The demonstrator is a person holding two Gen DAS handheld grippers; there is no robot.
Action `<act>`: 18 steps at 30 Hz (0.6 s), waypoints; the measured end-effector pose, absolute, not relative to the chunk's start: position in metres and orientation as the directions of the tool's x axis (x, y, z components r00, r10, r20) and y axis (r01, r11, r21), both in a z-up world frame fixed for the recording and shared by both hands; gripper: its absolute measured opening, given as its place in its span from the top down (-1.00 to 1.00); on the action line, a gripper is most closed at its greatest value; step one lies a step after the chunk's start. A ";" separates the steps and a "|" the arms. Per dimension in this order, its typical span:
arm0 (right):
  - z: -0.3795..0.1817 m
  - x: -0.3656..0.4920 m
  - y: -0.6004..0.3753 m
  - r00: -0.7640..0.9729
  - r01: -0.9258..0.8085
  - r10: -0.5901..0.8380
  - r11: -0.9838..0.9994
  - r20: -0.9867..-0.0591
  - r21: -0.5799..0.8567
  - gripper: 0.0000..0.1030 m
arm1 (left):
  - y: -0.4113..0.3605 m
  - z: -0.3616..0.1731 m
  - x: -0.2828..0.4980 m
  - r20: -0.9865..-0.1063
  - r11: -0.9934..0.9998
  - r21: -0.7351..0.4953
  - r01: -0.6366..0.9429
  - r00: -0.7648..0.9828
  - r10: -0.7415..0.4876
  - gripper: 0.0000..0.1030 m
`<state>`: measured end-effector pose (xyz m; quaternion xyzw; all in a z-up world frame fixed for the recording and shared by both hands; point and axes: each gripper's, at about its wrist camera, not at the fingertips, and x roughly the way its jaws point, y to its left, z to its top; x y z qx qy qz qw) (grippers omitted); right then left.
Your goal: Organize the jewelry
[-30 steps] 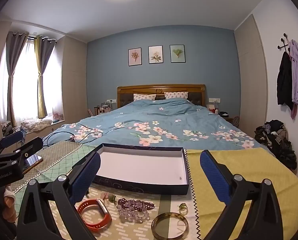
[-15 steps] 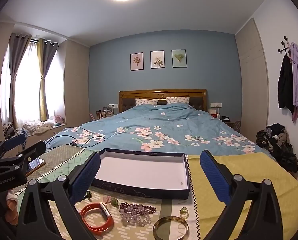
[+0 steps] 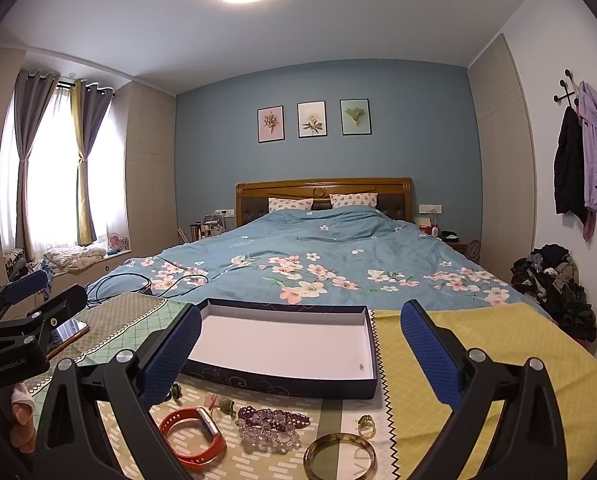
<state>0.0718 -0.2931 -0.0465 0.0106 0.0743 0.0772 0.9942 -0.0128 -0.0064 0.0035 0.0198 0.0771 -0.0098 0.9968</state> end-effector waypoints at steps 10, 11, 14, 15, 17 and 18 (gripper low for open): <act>-0.049 0.073 -0.292 0.976 -0.152 0.155 0.988 -0.155 0.034 -0.87 | -0.006 0.006 -0.015 -0.155 0.999 0.037 0.027 0.988 -0.021 -0.89; -0.049 0.072 -0.292 0.976 -0.153 0.156 0.988 -0.155 0.035 -0.87 | -0.005 0.006 -0.015 -0.155 0.999 0.037 0.026 0.988 -0.020 -0.89; -0.048 0.075 -0.292 0.975 -0.154 0.158 0.987 -0.158 0.036 -0.87 | -0.005 0.007 -0.017 -0.151 0.999 0.037 0.025 0.988 -0.019 -0.89; -0.047 0.075 -0.294 0.974 -0.156 0.160 0.987 -0.158 0.037 -0.87 | -0.006 0.008 -0.015 -0.151 0.999 0.038 0.023 0.988 -0.017 -0.89; -0.047 0.075 -0.294 0.974 -0.156 0.160 0.987 -0.160 0.037 -0.87 | -0.006 0.008 -0.015 -0.150 0.999 0.040 0.023 0.989 -0.017 -0.89; -0.046 0.076 -0.294 0.974 -0.157 0.161 0.987 -0.160 0.039 -0.87 | -0.006 0.008 -0.015 -0.150 0.999 0.040 0.024 0.989 -0.018 -0.89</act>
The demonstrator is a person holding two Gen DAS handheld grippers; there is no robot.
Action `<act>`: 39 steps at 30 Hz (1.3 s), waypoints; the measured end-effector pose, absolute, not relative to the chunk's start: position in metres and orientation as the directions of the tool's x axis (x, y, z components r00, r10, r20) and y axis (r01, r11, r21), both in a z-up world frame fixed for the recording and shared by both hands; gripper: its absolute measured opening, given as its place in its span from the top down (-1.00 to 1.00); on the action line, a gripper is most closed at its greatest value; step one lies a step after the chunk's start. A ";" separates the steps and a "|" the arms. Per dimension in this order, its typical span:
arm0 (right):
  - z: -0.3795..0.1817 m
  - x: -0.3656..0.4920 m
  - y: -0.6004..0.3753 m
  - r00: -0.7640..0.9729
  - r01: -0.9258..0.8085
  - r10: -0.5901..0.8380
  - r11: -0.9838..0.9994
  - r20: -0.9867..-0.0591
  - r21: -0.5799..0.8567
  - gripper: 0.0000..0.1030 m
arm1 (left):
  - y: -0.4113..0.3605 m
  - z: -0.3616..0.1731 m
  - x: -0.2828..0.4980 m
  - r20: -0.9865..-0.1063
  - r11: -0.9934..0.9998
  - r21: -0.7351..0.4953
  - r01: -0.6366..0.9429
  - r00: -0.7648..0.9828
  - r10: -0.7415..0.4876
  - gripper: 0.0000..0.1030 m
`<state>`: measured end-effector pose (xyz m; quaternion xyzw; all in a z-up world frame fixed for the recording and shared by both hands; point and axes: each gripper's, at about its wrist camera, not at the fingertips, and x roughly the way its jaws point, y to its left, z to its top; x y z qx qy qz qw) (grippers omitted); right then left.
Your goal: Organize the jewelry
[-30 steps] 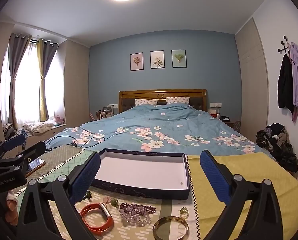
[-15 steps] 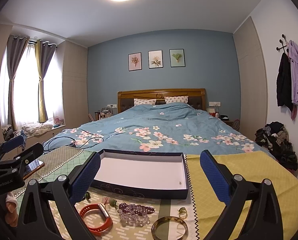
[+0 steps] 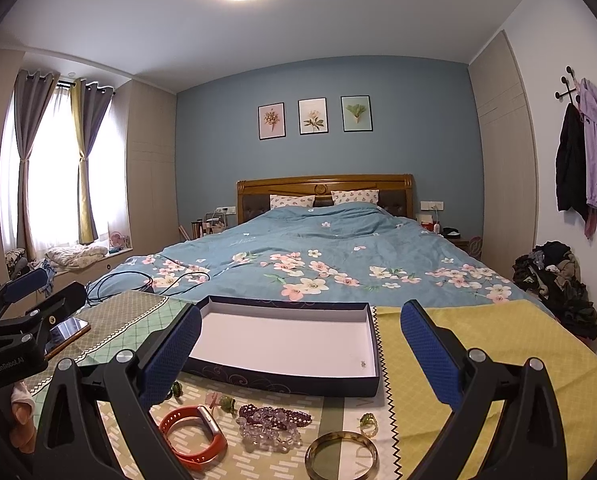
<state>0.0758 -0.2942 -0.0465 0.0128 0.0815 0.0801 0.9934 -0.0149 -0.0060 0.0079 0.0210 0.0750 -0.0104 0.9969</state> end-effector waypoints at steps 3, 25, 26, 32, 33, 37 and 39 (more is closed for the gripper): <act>-0.047 0.076 -0.294 0.974 -0.156 0.160 0.987 -0.157 0.038 -0.87 | -0.006 0.008 -0.015 -0.150 0.999 0.040 0.024 0.988 -0.018 -0.89; -0.046 0.075 -0.299 0.973 -0.161 0.166 0.986 -0.160 0.046 -0.87 | -0.007 0.007 -0.014 -0.154 0.999 0.041 0.026 0.988 -0.020 -0.89; -0.046 0.075 -0.299 0.973 -0.161 0.166 0.986 -0.160 0.046 -0.87 | -0.008 0.007 -0.014 -0.154 0.999 0.041 0.026 0.988 -0.020 -0.89; -0.046 0.075 -0.299 0.973 -0.162 0.168 0.986 -0.161 0.048 -0.87 | -0.008 0.007 -0.014 -0.154 0.999 0.042 0.026 0.988 -0.019 -0.89; -0.046 0.076 -0.300 0.972 -0.163 0.169 0.985 -0.163 0.049 -0.87 | -0.008 0.007 -0.014 -0.154 0.999 0.043 0.026 0.988 -0.019 -0.89; -0.046 0.077 -0.301 0.971 -0.164 0.170 0.985 -0.167 0.049 -0.87 | -0.009 0.005 -0.013 -0.154 0.999 0.043 0.028 0.988 -0.021 -0.89; -0.046 0.076 -0.302 0.971 -0.164 0.170 0.985 -0.166 0.052 -0.87 | -0.010 0.005 -0.013 -0.156 0.999 0.044 0.029 0.988 -0.022 -0.89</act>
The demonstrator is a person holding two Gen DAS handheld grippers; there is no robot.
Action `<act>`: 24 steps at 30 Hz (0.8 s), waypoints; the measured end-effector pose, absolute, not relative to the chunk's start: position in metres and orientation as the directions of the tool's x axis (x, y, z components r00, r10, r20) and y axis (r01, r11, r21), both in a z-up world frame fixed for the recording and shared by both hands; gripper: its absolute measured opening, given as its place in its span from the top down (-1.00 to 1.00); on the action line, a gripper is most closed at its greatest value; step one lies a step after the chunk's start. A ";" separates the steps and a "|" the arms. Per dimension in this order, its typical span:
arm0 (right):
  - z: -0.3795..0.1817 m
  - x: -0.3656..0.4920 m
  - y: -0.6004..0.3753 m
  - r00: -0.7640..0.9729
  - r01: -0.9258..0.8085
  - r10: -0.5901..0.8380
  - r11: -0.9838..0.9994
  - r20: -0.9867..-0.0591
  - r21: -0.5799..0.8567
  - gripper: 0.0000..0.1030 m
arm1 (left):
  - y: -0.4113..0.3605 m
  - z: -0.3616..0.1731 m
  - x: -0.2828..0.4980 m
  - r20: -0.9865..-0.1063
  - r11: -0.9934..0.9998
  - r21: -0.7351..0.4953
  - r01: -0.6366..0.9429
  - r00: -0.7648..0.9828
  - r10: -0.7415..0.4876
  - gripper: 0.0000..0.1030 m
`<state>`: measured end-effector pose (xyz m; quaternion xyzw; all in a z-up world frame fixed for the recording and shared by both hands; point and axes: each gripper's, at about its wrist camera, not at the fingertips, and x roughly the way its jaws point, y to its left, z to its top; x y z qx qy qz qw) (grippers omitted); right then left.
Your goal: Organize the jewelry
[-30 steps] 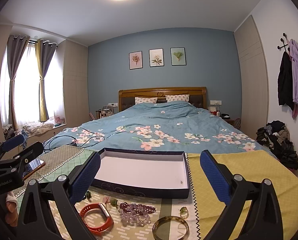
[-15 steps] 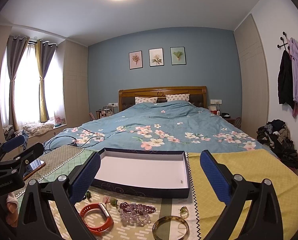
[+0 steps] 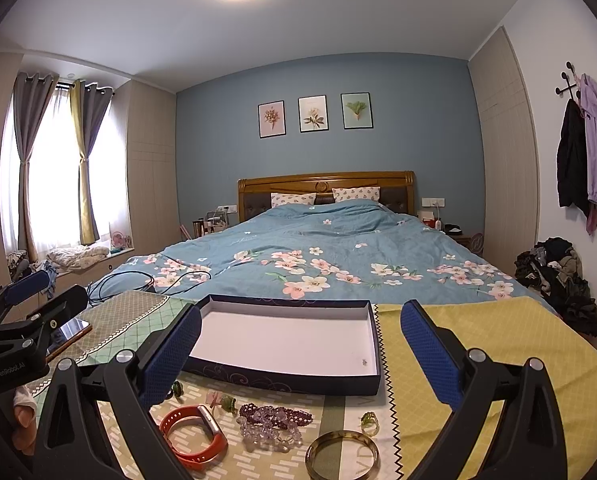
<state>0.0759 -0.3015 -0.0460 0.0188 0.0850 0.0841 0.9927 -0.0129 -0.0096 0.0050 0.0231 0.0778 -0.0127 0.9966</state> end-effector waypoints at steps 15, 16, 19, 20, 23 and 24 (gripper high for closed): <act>-0.047 0.076 -0.302 0.970 -0.168 0.175 0.984 -0.171 0.053 -0.87 | -0.011 0.003 -0.013 -0.161 0.998 0.046 0.034 0.987 -0.026 -0.89; -0.047 0.075 -0.302 0.970 -0.168 0.175 0.984 -0.171 0.053 -0.87 | -0.011 0.003 -0.013 -0.162 0.998 0.044 0.035 0.986 -0.027 -0.89; -0.047 0.075 -0.302 0.969 -0.169 0.176 0.984 -0.172 0.051 -0.87 | -0.011 0.003 -0.012 -0.163 0.998 0.045 0.035 0.986 -0.027 -0.89; -0.047 0.075 -0.303 0.970 -0.170 0.176 0.984 -0.170 0.050 -0.87 | -0.011 0.002 -0.012 -0.164 0.998 0.045 0.035 0.986 -0.027 -0.89; -0.046 0.077 -0.304 0.969 -0.171 0.177 0.984 -0.174 0.048 -0.87 | -0.011 0.002 -0.011 -0.169 0.998 0.045 0.037 0.985 -0.028 -0.89; -0.046 0.077 -0.304 0.968 -0.172 0.178 0.984 -0.177 0.049 -0.87 | -0.012 0.001 -0.011 -0.172 0.998 0.046 0.038 0.985 -0.029 -0.89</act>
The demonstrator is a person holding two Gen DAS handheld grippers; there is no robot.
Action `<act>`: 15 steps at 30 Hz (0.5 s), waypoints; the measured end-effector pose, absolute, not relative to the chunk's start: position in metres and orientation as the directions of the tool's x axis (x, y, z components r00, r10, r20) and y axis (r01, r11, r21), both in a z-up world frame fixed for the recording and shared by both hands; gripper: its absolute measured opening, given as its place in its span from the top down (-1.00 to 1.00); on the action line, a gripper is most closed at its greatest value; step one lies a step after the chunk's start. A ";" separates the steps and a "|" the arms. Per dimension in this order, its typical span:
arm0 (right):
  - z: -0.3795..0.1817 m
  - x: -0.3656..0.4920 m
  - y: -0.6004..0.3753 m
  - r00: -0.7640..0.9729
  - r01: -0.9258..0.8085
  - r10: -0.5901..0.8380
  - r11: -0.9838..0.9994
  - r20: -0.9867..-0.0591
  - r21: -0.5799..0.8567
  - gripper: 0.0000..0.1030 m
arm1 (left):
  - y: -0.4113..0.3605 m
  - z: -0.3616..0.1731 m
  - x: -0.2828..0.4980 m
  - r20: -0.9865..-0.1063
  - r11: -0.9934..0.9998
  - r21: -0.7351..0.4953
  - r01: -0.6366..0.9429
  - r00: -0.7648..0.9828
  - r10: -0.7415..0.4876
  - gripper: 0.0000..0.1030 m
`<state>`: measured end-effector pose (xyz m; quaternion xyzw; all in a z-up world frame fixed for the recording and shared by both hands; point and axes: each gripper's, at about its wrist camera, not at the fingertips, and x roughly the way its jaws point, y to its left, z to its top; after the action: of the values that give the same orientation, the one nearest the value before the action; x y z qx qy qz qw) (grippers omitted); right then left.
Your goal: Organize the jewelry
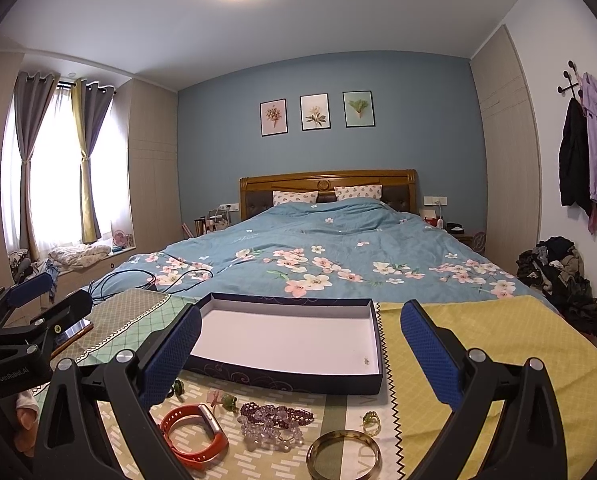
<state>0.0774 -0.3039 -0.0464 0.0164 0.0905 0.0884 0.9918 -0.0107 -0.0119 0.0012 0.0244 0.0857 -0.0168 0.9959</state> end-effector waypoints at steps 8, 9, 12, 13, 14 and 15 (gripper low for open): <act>-0.049 0.085 -0.313 0.959 -0.169 0.178 0.984 -0.222 0.058 -0.87 | -0.014 -0.005 -0.001 -0.220 0.997 0.051 0.056 0.975 -0.043 -0.89; -0.050 0.085 -0.315 0.957 -0.168 0.178 0.984 -0.230 0.062 -0.87 | -0.013 -0.007 0.002 -0.230 0.997 0.048 0.060 0.972 -0.047 -0.89; -0.053 0.091 -0.324 0.950 -0.151 0.163 0.986 -0.265 0.064 -0.87 | -0.015 -0.013 0.010 -0.268 0.995 0.052 0.080 0.961 -0.063 -0.89; -0.055 0.093 -0.328 0.946 -0.148 0.160 0.987 -0.282 0.064 -0.87 | -0.016 -0.016 0.014 -0.296 0.993 0.056 0.101 0.952 -0.080 -0.89; -0.056 0.095 -0.331 0.942 -0.146 0.158 0.987 -0.298 0.061 -0.87 | -0.018 -0.019 0.018 -0.321 0.991 0.060 0.118 0.943 -0.093 -0.89; -0.058 0.099 -0.336 0.934 -0.143 0.153 0.988 -0.324 0.055 -0.87 | -0.020 -0.022 0.022 -0.345 0.988 0.064 0.138 0.932 -0.108 -0.89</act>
<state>0.0992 -0.3358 -0.0580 0.0151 0.1659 0.0751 0.9832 0.0218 -0.0201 -0.0222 0.0436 0.1730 -0.0626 0.9820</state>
